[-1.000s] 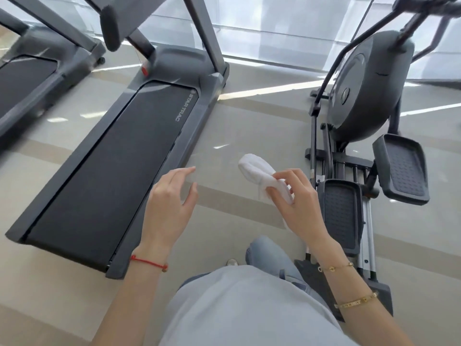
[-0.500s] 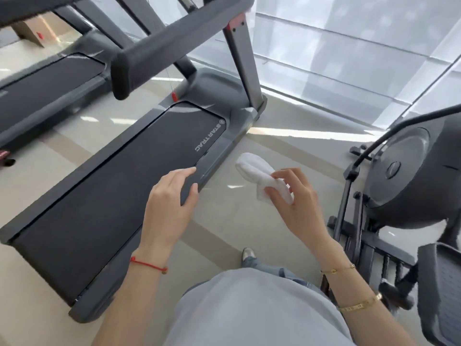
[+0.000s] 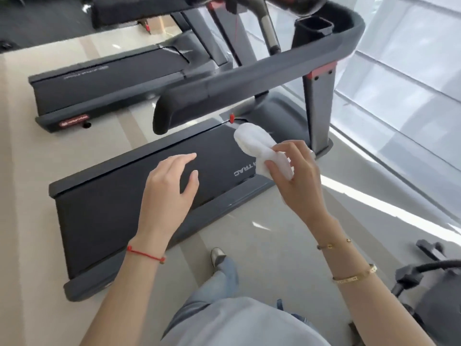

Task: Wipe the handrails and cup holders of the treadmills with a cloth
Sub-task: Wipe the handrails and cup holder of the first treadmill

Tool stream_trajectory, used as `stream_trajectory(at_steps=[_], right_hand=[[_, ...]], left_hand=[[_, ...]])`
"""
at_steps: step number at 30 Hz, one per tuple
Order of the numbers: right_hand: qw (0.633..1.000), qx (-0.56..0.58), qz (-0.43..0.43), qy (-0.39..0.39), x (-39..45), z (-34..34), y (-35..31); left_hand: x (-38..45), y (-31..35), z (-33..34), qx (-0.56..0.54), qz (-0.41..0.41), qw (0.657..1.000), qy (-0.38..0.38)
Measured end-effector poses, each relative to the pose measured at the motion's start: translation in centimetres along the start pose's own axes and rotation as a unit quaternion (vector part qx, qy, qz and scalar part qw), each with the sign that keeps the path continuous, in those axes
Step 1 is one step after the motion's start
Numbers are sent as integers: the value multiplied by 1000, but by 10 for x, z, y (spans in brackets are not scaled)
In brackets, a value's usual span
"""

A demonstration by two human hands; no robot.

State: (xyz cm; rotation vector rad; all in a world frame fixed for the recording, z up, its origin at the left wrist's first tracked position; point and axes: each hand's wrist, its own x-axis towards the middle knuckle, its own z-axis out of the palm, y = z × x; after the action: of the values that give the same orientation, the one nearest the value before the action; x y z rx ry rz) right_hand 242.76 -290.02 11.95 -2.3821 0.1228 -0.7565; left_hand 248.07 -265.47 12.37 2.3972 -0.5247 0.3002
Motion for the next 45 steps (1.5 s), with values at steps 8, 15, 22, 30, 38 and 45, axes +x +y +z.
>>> stream_trajectory(at_steps=[8, 15, 22, 30, 38, 45], right_hand=[[996, 15, -89, 4, 127, 56, 16], [986, -10, -164, -25, 208, 116, 14], [945, -111, -278, -132, 224, 157, 26], [907, -106, -380, -150, 270, 170, 44], [939, -109, -306, -109, 269, 181, 26], [904, -110, -393, -128, 271, 171, 47]], left_hand=[[104, -33, 12, 51, -35, 995, 76], [170, -56, 22, 80, -68, 991, 81], [187, -62, 39, 55, -118, 989, 73], [192, -56, 53, 14, -178, 978, 111], [190, -58, 57, 5, -187, 974, 127], [189, -58, 61, 7, -190, 972, 137]])
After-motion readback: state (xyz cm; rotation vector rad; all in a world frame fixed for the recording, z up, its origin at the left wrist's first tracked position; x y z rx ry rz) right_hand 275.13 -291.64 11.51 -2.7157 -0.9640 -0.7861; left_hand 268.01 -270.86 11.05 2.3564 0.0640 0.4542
